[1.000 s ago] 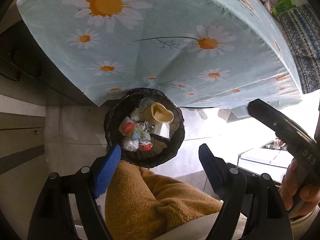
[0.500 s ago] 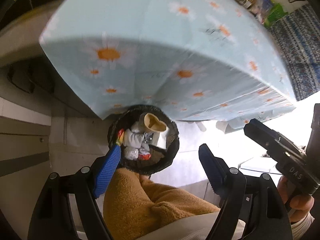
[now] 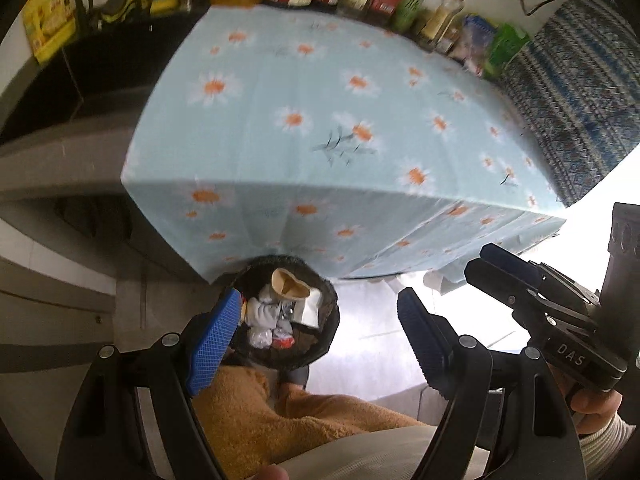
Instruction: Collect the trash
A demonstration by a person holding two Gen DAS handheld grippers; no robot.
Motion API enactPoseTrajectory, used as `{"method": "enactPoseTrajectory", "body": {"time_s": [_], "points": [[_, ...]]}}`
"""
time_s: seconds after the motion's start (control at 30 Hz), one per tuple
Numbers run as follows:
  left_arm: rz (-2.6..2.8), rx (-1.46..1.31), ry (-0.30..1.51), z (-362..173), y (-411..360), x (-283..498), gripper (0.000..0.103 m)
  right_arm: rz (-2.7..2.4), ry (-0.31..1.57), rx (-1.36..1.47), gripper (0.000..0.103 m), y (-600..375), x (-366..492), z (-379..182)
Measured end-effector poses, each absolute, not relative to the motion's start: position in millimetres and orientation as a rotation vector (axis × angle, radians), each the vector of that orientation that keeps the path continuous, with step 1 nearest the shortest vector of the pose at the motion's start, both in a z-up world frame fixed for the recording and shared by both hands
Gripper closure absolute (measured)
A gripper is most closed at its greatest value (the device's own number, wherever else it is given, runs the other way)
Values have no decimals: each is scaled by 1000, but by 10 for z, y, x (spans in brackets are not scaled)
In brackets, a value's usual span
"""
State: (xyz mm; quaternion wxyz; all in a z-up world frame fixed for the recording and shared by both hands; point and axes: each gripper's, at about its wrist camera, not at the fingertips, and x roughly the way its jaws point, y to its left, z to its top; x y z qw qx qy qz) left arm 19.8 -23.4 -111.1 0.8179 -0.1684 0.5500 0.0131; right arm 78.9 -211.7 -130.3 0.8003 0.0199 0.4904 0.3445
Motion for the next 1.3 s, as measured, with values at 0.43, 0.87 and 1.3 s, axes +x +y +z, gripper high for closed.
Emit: {"method": "enactPoseTrajectory", "body": {"time_s": [0.43,0.87,1.3], "points": [[-5,-251,1067,-447,-387,342,25,693,931,83,51,-2388,893,-717],[-23,-204,978,-45,-366,358,25,636,842,72,46,-2529,890,-230],[-18,-184,949,105,-379,275,25,642,821,66,44,-2449,862,-112]]}}
